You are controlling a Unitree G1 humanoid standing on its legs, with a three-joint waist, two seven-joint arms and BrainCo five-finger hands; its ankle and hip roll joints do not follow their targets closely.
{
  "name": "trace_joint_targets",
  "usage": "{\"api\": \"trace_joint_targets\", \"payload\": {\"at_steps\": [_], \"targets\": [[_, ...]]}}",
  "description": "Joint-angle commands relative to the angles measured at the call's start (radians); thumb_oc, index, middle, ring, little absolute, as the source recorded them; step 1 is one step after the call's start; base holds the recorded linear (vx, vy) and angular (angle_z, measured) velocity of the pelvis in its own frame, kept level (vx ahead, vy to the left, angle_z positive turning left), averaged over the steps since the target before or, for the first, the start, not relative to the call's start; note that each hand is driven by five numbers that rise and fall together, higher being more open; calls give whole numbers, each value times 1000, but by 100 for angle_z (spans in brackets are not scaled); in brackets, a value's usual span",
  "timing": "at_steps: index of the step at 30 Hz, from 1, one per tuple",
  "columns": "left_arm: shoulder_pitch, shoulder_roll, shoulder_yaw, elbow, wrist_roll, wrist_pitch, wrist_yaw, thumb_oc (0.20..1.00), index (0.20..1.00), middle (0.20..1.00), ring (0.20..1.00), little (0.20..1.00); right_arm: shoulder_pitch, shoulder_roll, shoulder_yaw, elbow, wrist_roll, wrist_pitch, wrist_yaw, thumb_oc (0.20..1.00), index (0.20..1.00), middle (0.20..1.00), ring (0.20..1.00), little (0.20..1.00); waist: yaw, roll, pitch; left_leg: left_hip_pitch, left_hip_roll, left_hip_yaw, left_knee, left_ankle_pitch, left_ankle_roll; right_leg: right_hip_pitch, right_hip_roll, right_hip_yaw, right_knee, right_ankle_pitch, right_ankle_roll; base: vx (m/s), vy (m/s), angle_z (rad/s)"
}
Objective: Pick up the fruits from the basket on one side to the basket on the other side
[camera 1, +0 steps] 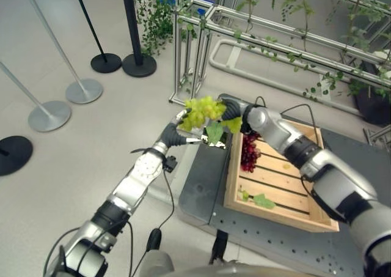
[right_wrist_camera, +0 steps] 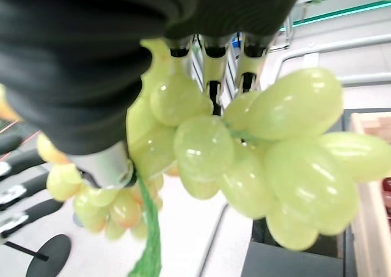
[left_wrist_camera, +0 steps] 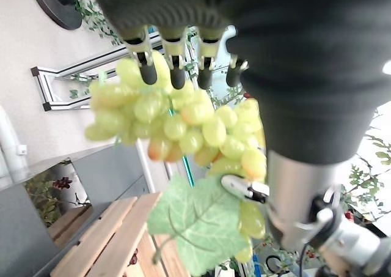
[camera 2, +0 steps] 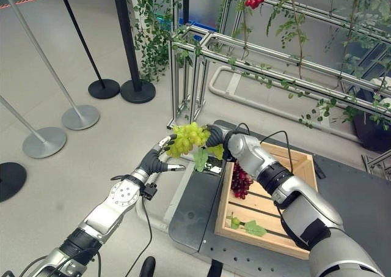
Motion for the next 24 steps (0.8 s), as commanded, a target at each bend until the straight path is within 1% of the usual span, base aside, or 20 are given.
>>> {"api": "trace_joint_targets", "payload": {"at_steps": [1, 3, 8, 10, 13, 16, 21, 24], "targets": [[-16, 8, 26, -39, 68, -42, 31, 1000, 1000, 1000, 1000, 1000, -75, -23, -84, -20, -16, -25, -63, 200, 200, 200, 200, 200, 14, -23, -22, -39, -32, 7, -20, -17, 41, 113, -111, -69, 132, -209, 120, 0, 0, 0], [-16, 0, 20, -27, 74, -38, 32, 1000, 1000, 1000, 1000, 1000, -61, -23, -89, -28, -17, -24, -63, 200, 200, 200, 200, 200, 13, -23, -25, -39, -32, 7, -20, -17, 42, 114, -111, -69, 131, -210, 120, 0, 0, 0], [-10, 9, 28, -19, 154, -23, 57, 1000, 1000, 1000, 1000, 1000, -25, -20, -108, -79, -41, -18, -57, 200, 200, 200, 200, 200, 9, -19, -27, -35, -31, 9, -19, -20, 43, 116, -110, -69, 131, -213, 119, 0, 0, 0], [1, 6, 46, -21, 184, -19, 78, 1000, 1000, 1000, 1000, 1000, -5, -20, -131, -120, -60, -21, -69, 200, 200, 200, 200, 200, 6, -19, -28, -34, -30, 11, -19, -21, 43, 116, -109, -67, 130, -214, 119, 0, 0, 0], [-6, -4, 29, -3, 219, -10, 89, 1000, 1000, 1000, 1000, 1000, 25, -8, -155, -148, -64, -19, -90, 200, 200, 200, 200, 200, 1, -17, -31, -32, -29, 11, -18, -22, 44, 117, -108, -66, 131, -217, 119, 0, 0, 0], [-9, -5, 19, -3, 223, -15, 85, 1000, 1000, 1000, 1000, 1000, 27, -4, -158, -153, -67, -23, -89, 200, 200, 200, 200, 200, 2, -17, -32, -30, -29, 11, -18, -23, 44, 119, -108, -68, 132, -218, 118, 0, 0, 0], [-26, -32, -9, 23, 226, -11, 103, 1000, 1000, 1000, 1000, 1000, 28, 40, -148, -146, -41, -24, -90, 200, 200, 200, 200, 200, 1, -20, -37, -25, -27, 12, -18, -24, 43, 127, -106, -67, 127, -220, 115, 0, 0, 0], [-45, -48, -29, 44, 222, -14, 127, 1000, 1000, 1000, 1000, 1000, 19, 63, -139, -127, -29, -24, -108, 200, 200, 200, 200, 200, 0, -21, -38, -24, -26, 11, -18, -24, 42, 127, -105, -68, 126, -220, 115, 0, 0, 0]]}}
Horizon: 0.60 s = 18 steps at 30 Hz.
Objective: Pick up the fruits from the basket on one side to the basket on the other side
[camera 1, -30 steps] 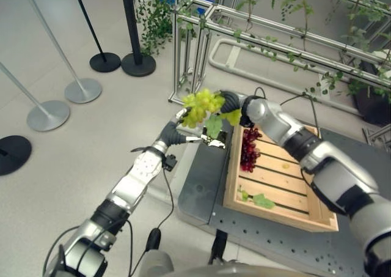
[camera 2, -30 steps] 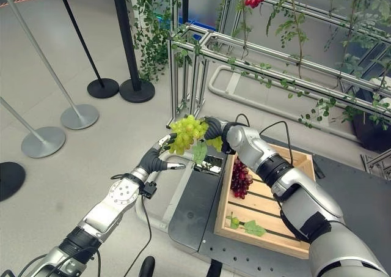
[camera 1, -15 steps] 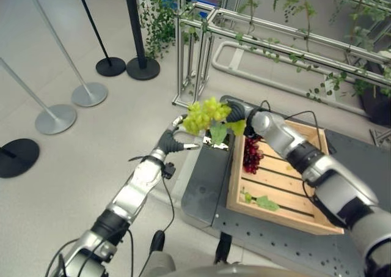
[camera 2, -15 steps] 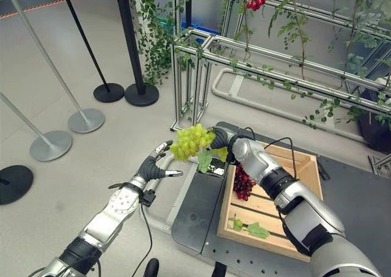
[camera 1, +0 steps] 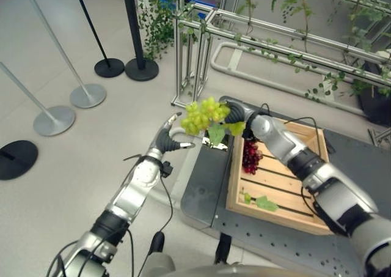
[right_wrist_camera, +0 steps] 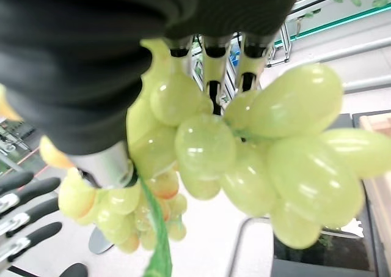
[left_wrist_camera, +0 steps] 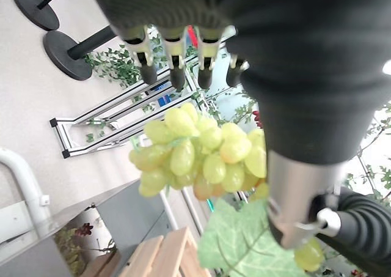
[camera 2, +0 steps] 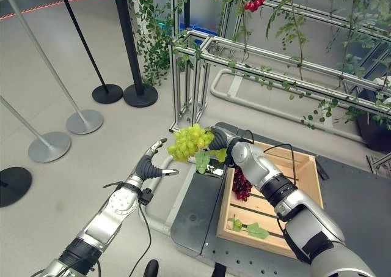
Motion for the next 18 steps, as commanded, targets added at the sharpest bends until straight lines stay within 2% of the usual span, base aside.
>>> {"api": "trace_joint_targets", "payload": {"at_steps": [1, 7, 18], "targets": [[-83, 2, -44, 36, 28, -32, 39, 1000, 1000, 1000, 1000, 1000, -77, 17, -49, -28, 10, -26, -62, 200, 200, 200, 200, 200, 2, -30, -34, -47, -30, 13, -5, -25, 41, 107, -106, -64, 126, -214, 112, 0, 0, 0], [-103, -41, -70, 83, -4, -27, 93, 1000, 1000, 1000, 1000, 1000, -61, 70, -47, -24, 7, -19, -97, 200, 200, 200, 200, 200, -4, -31, -37, -45, -29, 14, -7, -25, 43, 110, -103, -65, 127, -214, 111, 0, 0, 0], [-134, -67, -107, 126, -8, -27, 120, 1000, 1000, 1000, 1000, 1000, -35, 127, -15, -22, 35, -23, -99, 200, 200, 200, 200, 200, -8, -28, -43, -34, -31, 15, -9, -28, 45, 120, -104, -69, 127, -216, 109, 0, 0, 0]]}}
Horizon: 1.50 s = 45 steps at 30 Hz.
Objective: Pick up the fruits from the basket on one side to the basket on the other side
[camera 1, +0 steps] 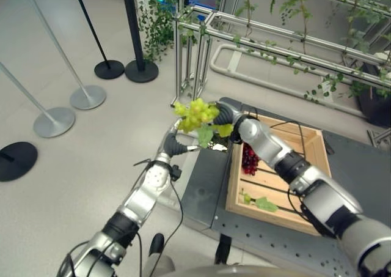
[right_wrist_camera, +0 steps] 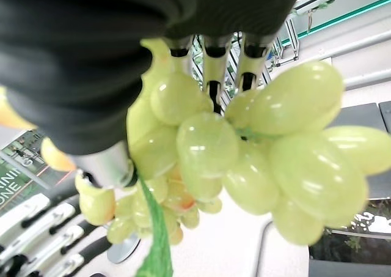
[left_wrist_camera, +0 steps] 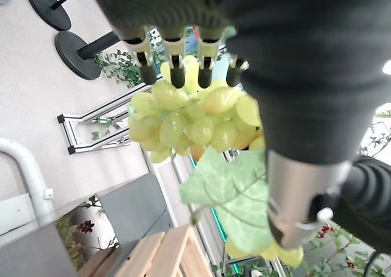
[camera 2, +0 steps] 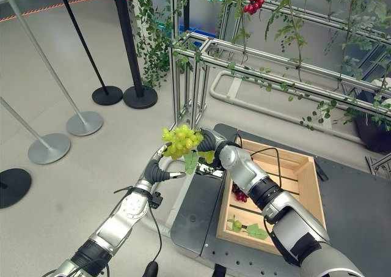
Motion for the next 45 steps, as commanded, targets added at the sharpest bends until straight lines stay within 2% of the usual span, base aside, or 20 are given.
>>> {"api": "trace_joint_targets", "payload": {"at_steps": [1, 6, 11, 14, 18, 27, 36, 40, 45], "targets": [[-131, -26, -52, 75, 1, -35, 25, 1000, 1000, 1000, 1000, 1000, -43, 51, -10, -34, 34, -42, -31, 200, 200, 200, 200, 200, -6, -29, -36, -38, -27, 16, -9, -28, 45, 117, -104, -68, 126, -216, 109, 0, 0, 0], [-134, -27, -64, 95, 12, -34, 32, 1000, 1000, 1000, 1000, 1000, -37, 67, 3, -14, 49, -38, -29, 200, 200, 200, 200, 200, -7, -26, -38, -39, -26, 18, -9, -27, 45, 118, -105, -68, 123, -215, 109, 0, 0, 0], [-116, -15, -54, 83, 15, -39, 7, 1000, 1000, 1000, 1000, 1000, -13, 47, -17, -67, 95, -58, -24, 200, 200, 200, 200, 200, -9, -23, -38, -37, -28, 18, -11, -26, 46, 117, -106, -69, 124, -213, 111, 0, 0, 0], [-75, 20, -19, 58, -3, -49, -42, 1000, 1000, 1000, 1000, 1000, 13, -4, -67, -135, 119, -72, -22, 200, 200, 200, 200, 200, -10, -18, -37, -34, -29, 21, -12, -28, 47, 118, -108, -69, 129, -214, 113, 0, 0, 0], [-21, 47, 38, 39, -58, -68, -80, 1000, 1000, 1000, 1000, 1000, 28, -70, -128, -123, 116, -71, -34, 200, 200, 200, 200, 200, -8, -15, -42, -29, -29, 25, -12, -31, 47, 122, -109, -73, 128, -216, 114, 0, 0, 0], [62, 64, 125, 38, -187, -66, -163, 1000, 1000, 1000, 1000, 1000, 46, -157, -193, -111, -23, -39, 25, 200, 200, 200, 200, 200, -2, -13, -56, -20, -33, 24, -14, -37, 49, 133, -111, -76, 122, -215, 114, 0, 0, 0], [37, 140, 151, -15, -79, -58, -206, 1000, 1000, 1000, 1000, 1000, -38, -191, -105, -65, -209, -42, 124, 200, 200, 200, 200, 200, 6, -15, -65, -14, -31, 24, -12, -43, 49, 138, -111, -76, 121, -217, 114, 0, 0, 0], [5, 152, 141, 0, -58, -50, -222, 1000, 1000, 1000, 1000, 1000, -87, -192, -64, -38, -224, -50, 157, 200, 200, 200, 200, 200, 5, -18, -74, -10, -32, 23, -13, -44, 49, 141, -109, -72, 119, -218, 114, 0, 0, 0], [-31, 140, 108, 48, -61, -45, -230, 1000, 1000, 1000, 1000, 1000, -135, -182, -44, -16, -211, -50, 152, 200, 200, 200, 200, 200, 1, -21, -78, -6, -32, 25, -11, -46, 50, 143, -107, -69, 119, -220, 113, 0, 0, 0]]}}
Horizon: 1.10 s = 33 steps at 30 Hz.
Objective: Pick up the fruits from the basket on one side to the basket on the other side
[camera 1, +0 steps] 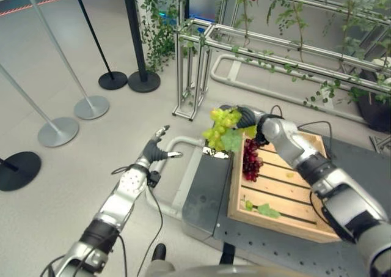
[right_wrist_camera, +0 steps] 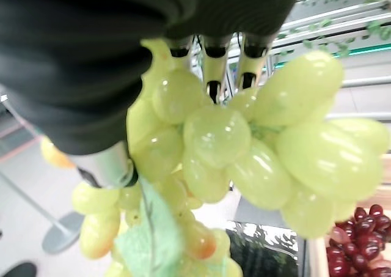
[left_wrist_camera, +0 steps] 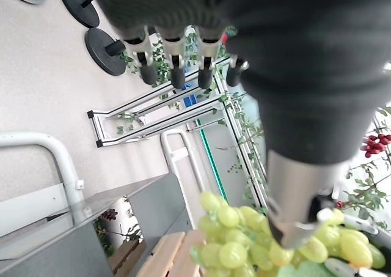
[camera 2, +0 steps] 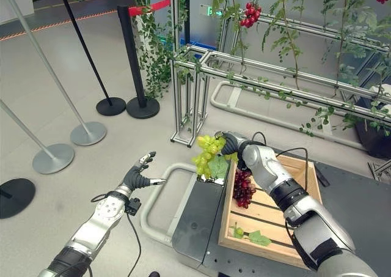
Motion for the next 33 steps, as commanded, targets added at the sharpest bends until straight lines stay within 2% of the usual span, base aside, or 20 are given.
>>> {"api": "trace_joint_targets", "payload": {"at_steps": [1, 6, 14, 21, 33], "targets": [[-105, 34, -53, 38, 47, -32, -4, 1000, 1000, 1000, 1000, 1000, -172, 0, 7, 28, -4, -40, -30, 200, 200, 200, 200, 200, -4, -39, -56, -54, -36, 19, 21, -48, 46, 110, -104, -69, 119, -209, 106, 0, 0, 0], [-135, 8, -90, 84, 34, -30, 4, 1000, 1000, 1000, 1000, 1000, -192, 38, 23, 65, 3, -31, -31, 200, 200, 200, 200, 200, -9, -43, -61, -50, -35, 22, 22, -50, 47, 113, -102, -62, 119, -210, 103, 0, 0, 0], [-215, 17, -150, 98, 81, -28, -15, 1000, 1000, 1000, 1000, 1000, -200, 70, 72, 143, -48, -39, -27, 200, 200, 200, 200, 200, -12, -37, -63, -49, -38, 17, 20, -49, 47, 117, -103, -69, 119, -209, 104, 0, 0, 0], [-245, -22, -186, 142, 43, -24, -18, 1000, 1000, 1000, 1000, 1000, -226, 117, 89, 195, -43, -39, -44, 200, 200, 200, 200, 200, -17, -30, -66, -46, -40, 21, 21, -49, 49, 119, -103, -65, 118, -211, 102, 0, 0, 0], [-263, -72, -222, 189, 10, -22, -10, 1000, 1000, 1000, 1000, 1000, -216, 155, 63, 200, -3, -33, -88, 200, 200, 200, 200, 200, -25, -22, -69, -40, -40, 22, 19, -49, 49, 122, -101, -65, 116, -210, 101, 0, 0, 0]]}}
